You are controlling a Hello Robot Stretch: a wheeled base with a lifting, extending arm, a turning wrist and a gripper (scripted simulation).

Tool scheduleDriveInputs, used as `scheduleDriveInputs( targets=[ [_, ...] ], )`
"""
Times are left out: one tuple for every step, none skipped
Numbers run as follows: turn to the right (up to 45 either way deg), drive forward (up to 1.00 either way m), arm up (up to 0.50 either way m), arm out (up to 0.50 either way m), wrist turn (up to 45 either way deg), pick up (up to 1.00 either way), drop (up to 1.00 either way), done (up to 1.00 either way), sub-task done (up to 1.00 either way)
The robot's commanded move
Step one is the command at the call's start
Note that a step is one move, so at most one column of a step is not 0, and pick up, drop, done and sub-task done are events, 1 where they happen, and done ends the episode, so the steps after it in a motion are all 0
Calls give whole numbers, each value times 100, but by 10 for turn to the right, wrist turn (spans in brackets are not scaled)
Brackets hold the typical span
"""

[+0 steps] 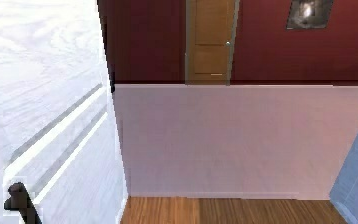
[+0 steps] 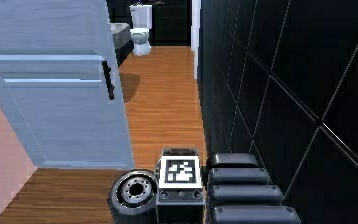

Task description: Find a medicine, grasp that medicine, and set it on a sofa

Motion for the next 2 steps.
scheduleDriveInputs(
  targets=[
    [-450, 0, 0, 0, 0, 0, 0, 0, 0],
    [-450, 0, 0, 0, 0, 0, 0, 0, 0]
  ],
)
